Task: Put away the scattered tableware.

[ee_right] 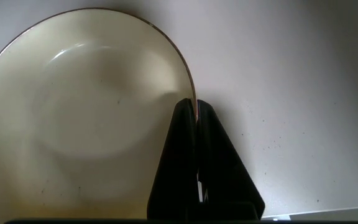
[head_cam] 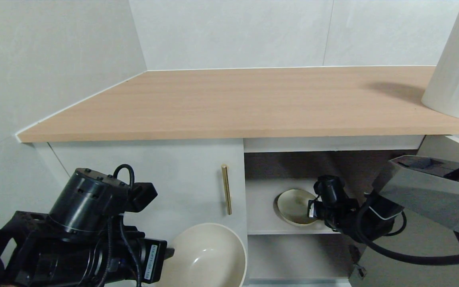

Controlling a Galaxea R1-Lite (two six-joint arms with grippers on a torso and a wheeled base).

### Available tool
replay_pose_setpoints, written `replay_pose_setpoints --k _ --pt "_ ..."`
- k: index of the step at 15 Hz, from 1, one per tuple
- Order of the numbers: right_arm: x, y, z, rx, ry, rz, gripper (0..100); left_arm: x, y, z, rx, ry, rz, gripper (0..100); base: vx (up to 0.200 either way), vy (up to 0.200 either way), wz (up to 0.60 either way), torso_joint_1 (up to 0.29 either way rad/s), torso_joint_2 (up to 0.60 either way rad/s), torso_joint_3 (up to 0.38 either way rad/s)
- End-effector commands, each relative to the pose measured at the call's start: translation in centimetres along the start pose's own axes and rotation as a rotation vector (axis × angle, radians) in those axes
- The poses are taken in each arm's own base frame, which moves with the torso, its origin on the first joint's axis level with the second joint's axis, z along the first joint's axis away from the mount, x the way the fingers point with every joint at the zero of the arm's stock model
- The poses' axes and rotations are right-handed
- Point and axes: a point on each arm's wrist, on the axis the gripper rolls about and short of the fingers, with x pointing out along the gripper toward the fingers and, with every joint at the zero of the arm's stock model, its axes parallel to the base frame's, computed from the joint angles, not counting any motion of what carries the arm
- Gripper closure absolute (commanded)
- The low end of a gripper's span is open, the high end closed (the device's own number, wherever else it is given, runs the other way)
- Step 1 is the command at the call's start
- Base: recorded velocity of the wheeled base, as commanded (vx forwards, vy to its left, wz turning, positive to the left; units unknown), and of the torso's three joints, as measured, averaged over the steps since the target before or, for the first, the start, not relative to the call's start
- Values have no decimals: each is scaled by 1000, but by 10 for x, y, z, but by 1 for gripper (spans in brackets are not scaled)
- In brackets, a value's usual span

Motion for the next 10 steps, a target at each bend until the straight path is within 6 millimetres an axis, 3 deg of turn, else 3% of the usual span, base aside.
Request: replay_pose_setpoints --k 1,8,10 --pt "-1 0 1 2 -3 2 0 0 0 0 0 1 0 100 0 0 0 0 0 0" --pt "-4 0 5 8 -12 6 0 0 0 0 0 0 -2 100 0 0 0 0 0 0" --pt "-15 1 10 8 -20 16 0 2 -3 -1 4 10 -9 100 0 0 0 0 0 0"
